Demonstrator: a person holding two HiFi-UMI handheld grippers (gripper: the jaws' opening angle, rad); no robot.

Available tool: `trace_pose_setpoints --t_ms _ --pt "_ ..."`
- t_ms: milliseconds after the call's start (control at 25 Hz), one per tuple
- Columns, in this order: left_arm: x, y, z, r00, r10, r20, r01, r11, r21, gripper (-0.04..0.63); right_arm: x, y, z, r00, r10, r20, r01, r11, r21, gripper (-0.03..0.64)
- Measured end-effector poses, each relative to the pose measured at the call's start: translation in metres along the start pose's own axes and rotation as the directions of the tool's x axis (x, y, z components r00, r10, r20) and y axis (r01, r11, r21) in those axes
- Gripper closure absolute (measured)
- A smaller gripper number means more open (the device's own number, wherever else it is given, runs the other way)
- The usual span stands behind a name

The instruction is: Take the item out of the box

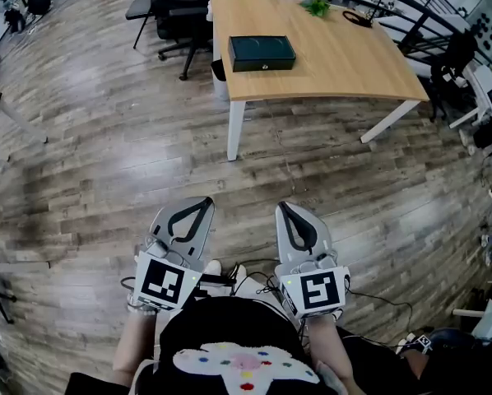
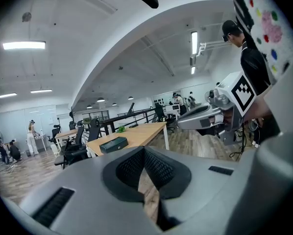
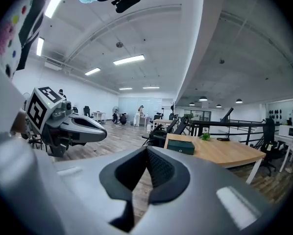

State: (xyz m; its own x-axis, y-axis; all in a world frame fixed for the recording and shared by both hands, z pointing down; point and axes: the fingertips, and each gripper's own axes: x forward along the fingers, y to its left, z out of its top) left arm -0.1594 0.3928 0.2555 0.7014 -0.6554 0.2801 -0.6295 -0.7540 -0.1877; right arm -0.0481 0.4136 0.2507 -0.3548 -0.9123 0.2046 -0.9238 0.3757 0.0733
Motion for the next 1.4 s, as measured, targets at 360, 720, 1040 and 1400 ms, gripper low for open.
trace_pose_setpoints --t_ms 360,720,1040,1400 --pt "0.008 -0.020 0.013 1.000 0.023 0.008 -0.023 1.000 0.003 0.594 -0.016 -0.028 -0.004 1.000 -0.012 0.028 0.010 0.996 0.086 0.607" --pt "0.012 -0.051 0.024 0.997 0.064 0.031 -0.064 0.998 0.006 0.594 -0.050 -0.042 -0.013 0.999 0.009 0.049 -0.012 0.998 0.062 0.607" --pt "0.021 -0.064 0.028 0.998 0.054 0.041 -0.055 0.998 0.029 0.594 -0.056 -0.057 -0.026 0.999 -0.007 0.054 0.002 0.996 0.084 0.607" --pt "0.061 -0.030 0.025 0.998 0.037 0.046 -0.039 0.998 0.044 0.594 -0.013 -0.076 -0.032 0.999 -0.024 0.048 0.018 0.994 0.111 0.607"
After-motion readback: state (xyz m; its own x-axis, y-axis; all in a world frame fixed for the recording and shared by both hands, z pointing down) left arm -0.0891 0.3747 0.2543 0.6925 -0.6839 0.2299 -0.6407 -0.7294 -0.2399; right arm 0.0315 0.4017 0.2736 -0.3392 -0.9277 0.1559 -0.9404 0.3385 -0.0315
